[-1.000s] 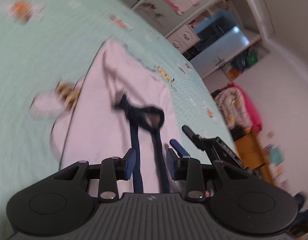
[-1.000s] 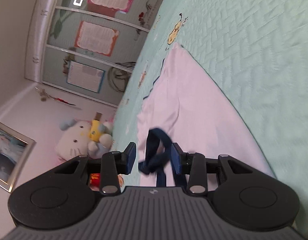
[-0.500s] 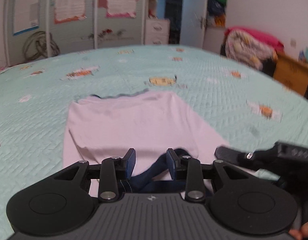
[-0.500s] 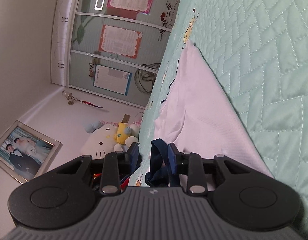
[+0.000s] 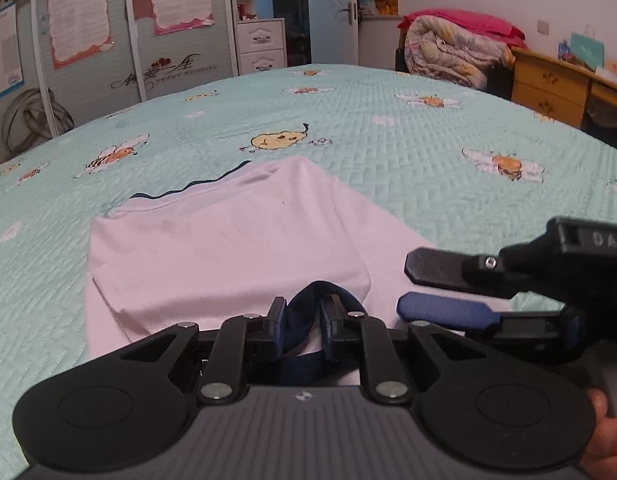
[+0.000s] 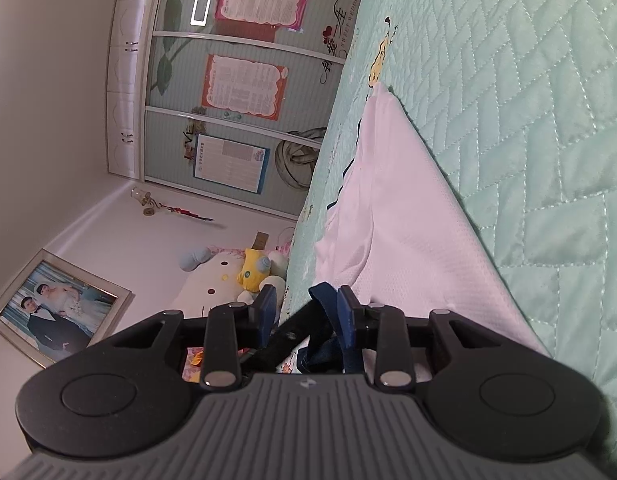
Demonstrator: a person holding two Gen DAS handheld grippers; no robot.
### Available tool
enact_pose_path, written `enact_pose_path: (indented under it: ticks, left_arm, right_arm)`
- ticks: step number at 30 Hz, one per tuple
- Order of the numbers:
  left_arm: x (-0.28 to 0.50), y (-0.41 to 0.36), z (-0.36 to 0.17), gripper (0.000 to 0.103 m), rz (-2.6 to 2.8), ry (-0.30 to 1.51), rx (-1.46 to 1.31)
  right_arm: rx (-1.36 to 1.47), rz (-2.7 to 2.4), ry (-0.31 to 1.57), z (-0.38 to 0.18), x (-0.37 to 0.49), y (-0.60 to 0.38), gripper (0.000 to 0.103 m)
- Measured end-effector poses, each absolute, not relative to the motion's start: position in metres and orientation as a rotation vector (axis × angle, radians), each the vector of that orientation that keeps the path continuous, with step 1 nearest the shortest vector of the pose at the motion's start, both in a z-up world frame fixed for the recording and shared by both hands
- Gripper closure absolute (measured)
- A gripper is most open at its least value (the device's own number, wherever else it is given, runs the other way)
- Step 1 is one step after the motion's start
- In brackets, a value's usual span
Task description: Fold clothes
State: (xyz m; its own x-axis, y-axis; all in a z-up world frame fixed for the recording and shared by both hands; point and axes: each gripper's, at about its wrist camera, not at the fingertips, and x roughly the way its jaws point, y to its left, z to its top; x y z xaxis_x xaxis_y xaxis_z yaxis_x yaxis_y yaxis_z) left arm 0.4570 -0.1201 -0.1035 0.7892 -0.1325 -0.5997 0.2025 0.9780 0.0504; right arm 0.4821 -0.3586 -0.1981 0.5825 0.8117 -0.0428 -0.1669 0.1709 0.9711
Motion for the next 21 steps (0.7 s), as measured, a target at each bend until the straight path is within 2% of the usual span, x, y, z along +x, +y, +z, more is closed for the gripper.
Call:
enact_pose_path:
  ticks: [5,7,9,21]
  left_arm:
    - [0.451,-0.125,-0.099,0.083,-0.22,0.635,0.095]
    - [0.453,-0.122,-0.101,0.066,-0.214,0.663,0.049]
    - [0.456,-0.114,-0.105,0.062,-0.191,0.687,-0.022]
    - [0.468,-0.039,-0.131,0.064,-0.135,0.726,-0.805]
  right_arm:
    - [1.211,0.772,0.653,-0.198,0.483,-0.358,0.069]
    - [1.207,0.773,0.652,-0.198,0.483,-0.357,0.068]
    - [1.214,0.776,0.648,-0.198,0.484,-0.357,0.067]
    - [1.211,0.784,0.64,-0.197,0.486,-0.357,0.064]
